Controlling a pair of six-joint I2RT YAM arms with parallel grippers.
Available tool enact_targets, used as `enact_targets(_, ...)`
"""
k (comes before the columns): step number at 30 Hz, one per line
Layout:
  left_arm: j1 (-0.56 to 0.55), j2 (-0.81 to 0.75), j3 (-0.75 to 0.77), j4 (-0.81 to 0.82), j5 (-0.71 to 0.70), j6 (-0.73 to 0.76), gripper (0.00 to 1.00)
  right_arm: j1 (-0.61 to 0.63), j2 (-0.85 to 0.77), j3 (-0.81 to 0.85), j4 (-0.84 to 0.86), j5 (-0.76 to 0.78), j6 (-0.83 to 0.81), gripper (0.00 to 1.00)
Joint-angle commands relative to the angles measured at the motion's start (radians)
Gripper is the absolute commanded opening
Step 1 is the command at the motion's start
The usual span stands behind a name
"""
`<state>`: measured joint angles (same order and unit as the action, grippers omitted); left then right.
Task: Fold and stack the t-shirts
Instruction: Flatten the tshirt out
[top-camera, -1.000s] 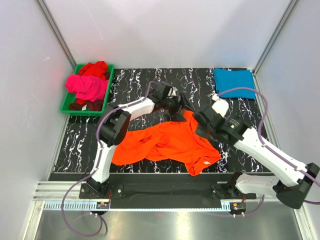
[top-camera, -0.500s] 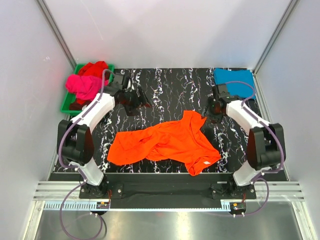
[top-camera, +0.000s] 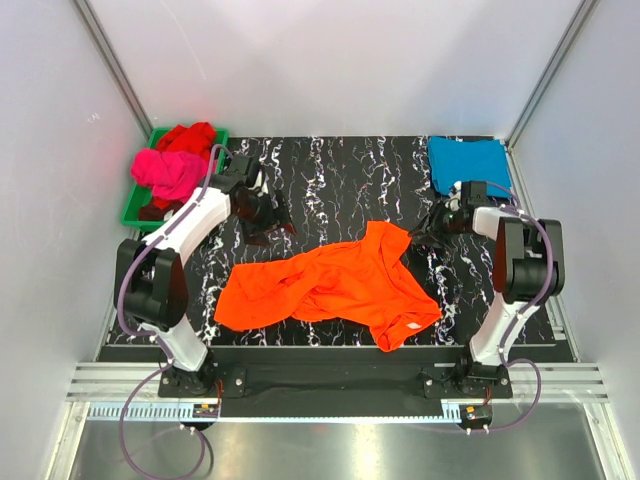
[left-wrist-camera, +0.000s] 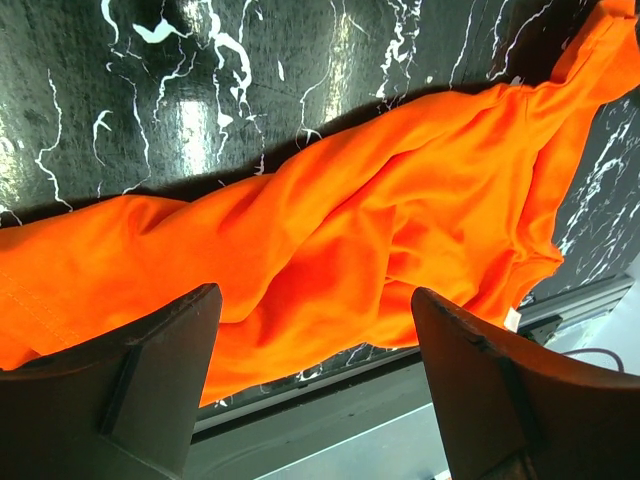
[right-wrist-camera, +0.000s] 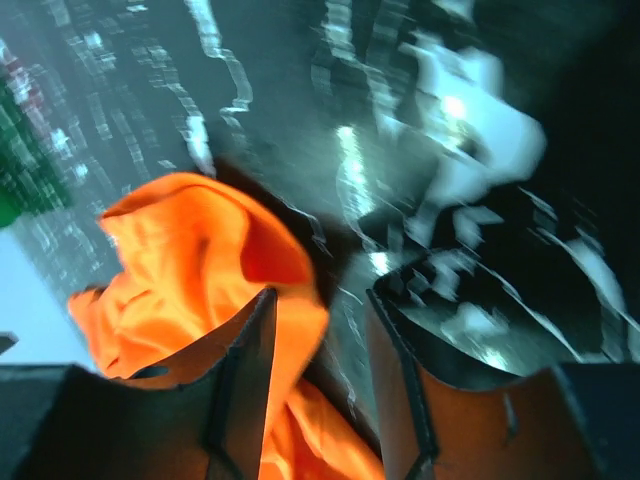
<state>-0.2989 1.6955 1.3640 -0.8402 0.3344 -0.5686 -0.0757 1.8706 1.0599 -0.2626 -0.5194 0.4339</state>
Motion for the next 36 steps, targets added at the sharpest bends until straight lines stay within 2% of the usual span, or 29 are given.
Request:
enact_targets(1, 0.001, -0.010, 0.017, -0.013, 0.015, 0.041, 0.82, 0.021, 0.053, 0.035, 0.086, -0.137, -0.053, 0.48)
enact_targets(10, 0.001, 0.016, 0.049, -0.037, 0.011, 0.065, 0.81, 0.020, 0.102, 0.091, 0.079, -0.145, -0.087, 0.45)
enact_targets(13, 0.003, 0.023, 0.055, -0.037, 0.012, 0.069, 0.81, 0.020, 0.078, 0.060, 0.100, -0.151, -0.106, 0.42)
enact_targets(18, 0.004, 0.021, 0.049, -0.036, 0.015, 0.067, 0.80, 0.016, 0.082, 0.054, 0.106, -0.238, -0.124, 0.41)
enact_targets(22, 0.004, 0.023, 0.046, -0.033, 0.018, 0.059, 0.80, 0.013, 0.068, 0.045, 0.079, -0.165, -0.130, 0.32)
enact_targets(25, 0.004, 0.018, 0.044, -0.023, 0.018, 0.052, 0.80, -0.004, 0.038, 0.035, 0.049, -0.120, -0.153, 0.30)
enact_targets(30, 0.004, 0.016, 0.047, -0.022, 0.009, 0.047, 0.80, -0.024, 0.036, 0.032, 0.023, -0.133, -0.175, 0.15)
enact_targets(32, 0.004, 0.018, 0.070, -0.049, -0.023, 0.067, 0.79, -0.033, 0.035, 0.032, 0.016, -0.130, -0.178, 0.13)
enact_targets(35, -0.006, 0.004, 0.107, -0.144, -0.170, 0.157, 0.77, -0.048, 0.029, 0.032, 0.003, -0.128, -0.181, 0.13)
enact_targets(36, -0.022, -0.006, 0.100, -0.178, -0.263, 0.180, 0.76, -0.049, 0.027, 0.034, 0.000, -0.128, -0.184, 0.12)
